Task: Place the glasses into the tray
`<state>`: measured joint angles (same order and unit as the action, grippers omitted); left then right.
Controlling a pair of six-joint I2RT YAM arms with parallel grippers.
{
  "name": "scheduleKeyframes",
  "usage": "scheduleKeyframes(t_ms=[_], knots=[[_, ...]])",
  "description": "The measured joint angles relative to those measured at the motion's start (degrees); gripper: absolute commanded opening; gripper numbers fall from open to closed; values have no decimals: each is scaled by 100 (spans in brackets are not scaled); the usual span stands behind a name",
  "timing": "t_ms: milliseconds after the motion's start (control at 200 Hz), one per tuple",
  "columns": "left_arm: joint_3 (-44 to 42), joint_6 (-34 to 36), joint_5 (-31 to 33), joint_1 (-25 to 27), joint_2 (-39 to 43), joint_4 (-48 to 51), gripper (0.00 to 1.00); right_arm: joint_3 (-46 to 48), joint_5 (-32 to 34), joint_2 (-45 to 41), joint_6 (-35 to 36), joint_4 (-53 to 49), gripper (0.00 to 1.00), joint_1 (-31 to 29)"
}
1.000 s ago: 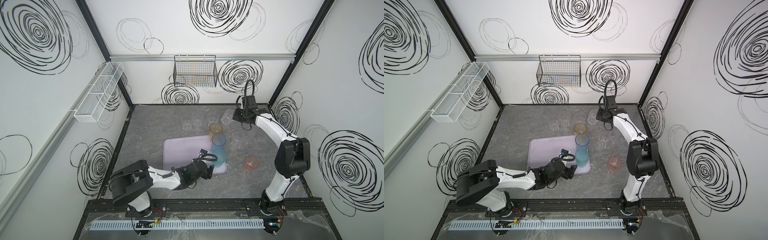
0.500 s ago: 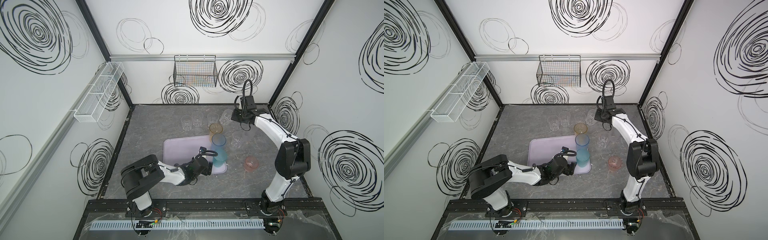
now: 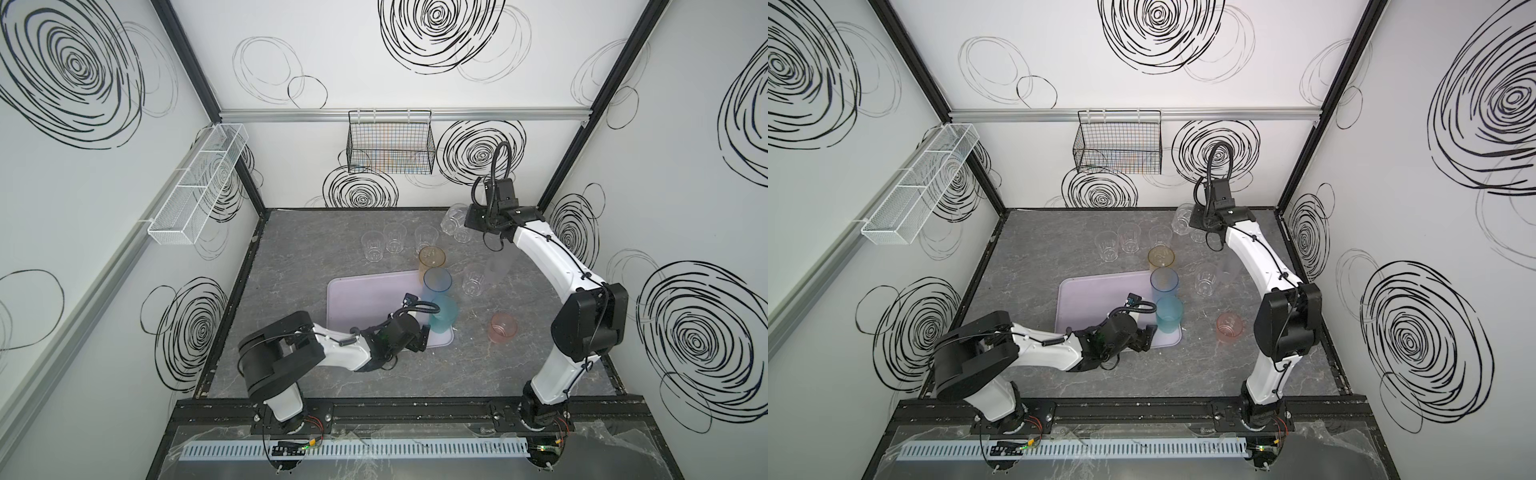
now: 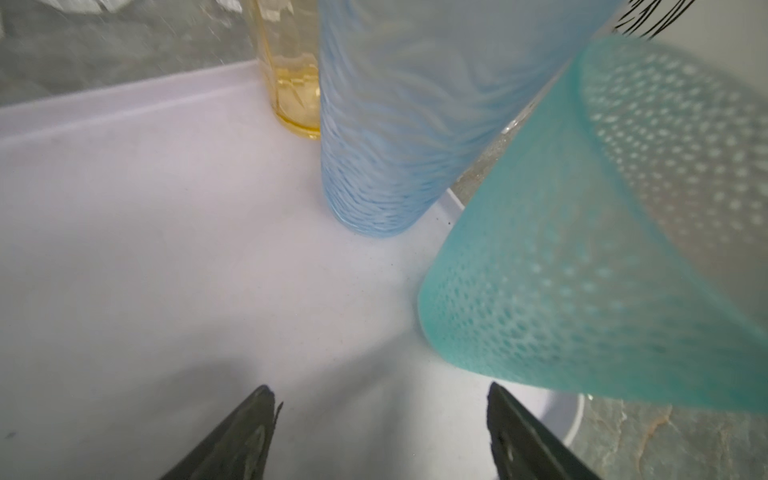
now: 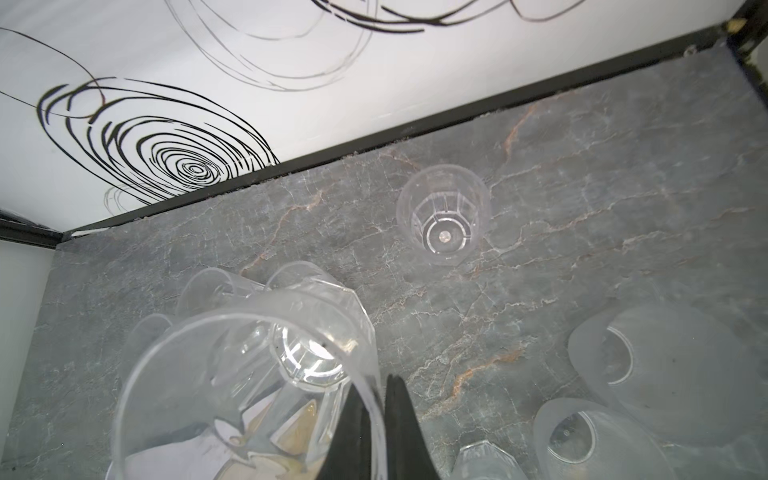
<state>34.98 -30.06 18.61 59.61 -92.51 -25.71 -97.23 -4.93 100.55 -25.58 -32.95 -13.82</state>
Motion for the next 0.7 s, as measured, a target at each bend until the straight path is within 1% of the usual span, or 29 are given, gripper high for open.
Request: scheduleKeyframes(t_ms=[160, 255, 375, 515, 600, 700], knots=[[-313, 291, 592, 105, 1360, 358, 93, -1005, 295, 20, 188, -236, 6, -614], [-492, 315, 815, -61, 2131, 669, 93, -1366, 354, 74, 271, -275, 6, -1075], [-640, 313, 957, -564, 3045, 1204, 94, -1547, 363, 310, 356, -365, 6, -1635], [-793, 358, 997, -1298, 4127, 1738, 95, -1545, 337, 772, 522, -671, 6, -2229], [-868, 376, 927, -1816, 4594, 2002, 95, -1532, 299, 1056, 616, -826, 6, -2514], [-929, 326, 839, -2363, 4863, 2253, 93, -1493, 308, 1351, 658, -940, 6, -2787]])
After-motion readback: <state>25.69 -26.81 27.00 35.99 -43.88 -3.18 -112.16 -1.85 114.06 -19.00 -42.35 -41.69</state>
